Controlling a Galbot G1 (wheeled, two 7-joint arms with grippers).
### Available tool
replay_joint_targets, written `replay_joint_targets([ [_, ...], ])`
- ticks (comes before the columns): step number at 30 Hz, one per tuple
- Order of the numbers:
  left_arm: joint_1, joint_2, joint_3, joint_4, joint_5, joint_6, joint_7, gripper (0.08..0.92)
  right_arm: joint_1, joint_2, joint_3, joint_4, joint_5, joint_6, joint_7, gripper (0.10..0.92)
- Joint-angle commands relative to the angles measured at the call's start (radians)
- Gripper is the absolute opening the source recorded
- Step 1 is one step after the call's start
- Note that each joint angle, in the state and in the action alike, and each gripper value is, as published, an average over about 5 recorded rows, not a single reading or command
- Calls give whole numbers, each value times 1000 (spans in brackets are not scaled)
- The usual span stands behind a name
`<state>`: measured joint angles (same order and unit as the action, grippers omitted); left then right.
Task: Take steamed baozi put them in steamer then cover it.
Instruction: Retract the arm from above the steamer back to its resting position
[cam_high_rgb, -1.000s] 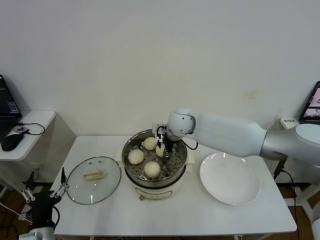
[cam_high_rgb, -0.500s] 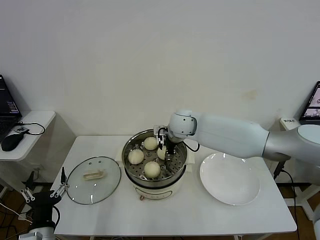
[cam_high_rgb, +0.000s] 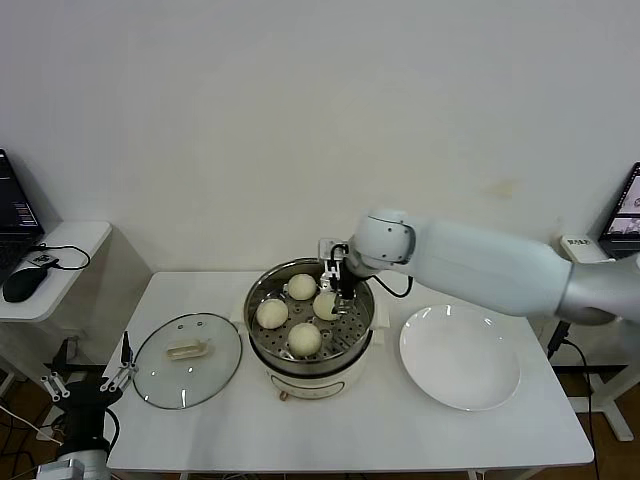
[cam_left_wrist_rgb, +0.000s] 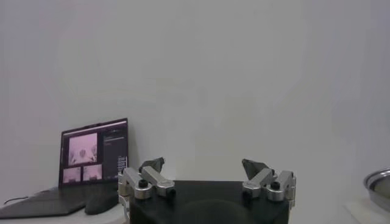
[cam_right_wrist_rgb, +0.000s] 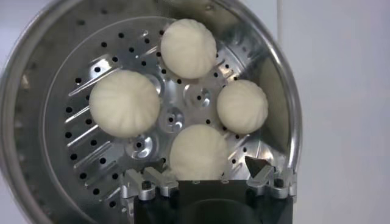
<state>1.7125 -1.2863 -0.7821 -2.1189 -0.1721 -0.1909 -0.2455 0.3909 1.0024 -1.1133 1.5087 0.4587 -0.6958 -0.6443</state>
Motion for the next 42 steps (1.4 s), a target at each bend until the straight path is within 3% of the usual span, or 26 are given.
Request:
replay_joint_targets([
  [1,0,-1,2,2,0,0,1,823,-205,-256,213,244,121,134,420,823],
  [5,0,0,2,6,3,2,-1,823,-507,-378,471,335,63,305,594,823],
  [10,-3,-4,8,9,17,14,-6,823,-994,-387,940,375,-100,501,627,823],
  [16,-11,-2,19,38,70,36,-10,823,-1495,-151,1475,369,-225,713,517,823],
  [22,-19,1,53,88,207,52,-11,823,-1738,143,1778,355,-253,872,397,823],
  [30,-48,9,24,222,739,-79,-36,823,-1887,367,1957,351,-226,892,256,823],
  [36,-11,16,-55,247,1132,-97,-41,823,-1949,424,2014,396,-233,866,321,823],
  [42,3,31,-65,250,1354,-78,-5,823,-1986,449,2058,426,-256,864,369,823],
])
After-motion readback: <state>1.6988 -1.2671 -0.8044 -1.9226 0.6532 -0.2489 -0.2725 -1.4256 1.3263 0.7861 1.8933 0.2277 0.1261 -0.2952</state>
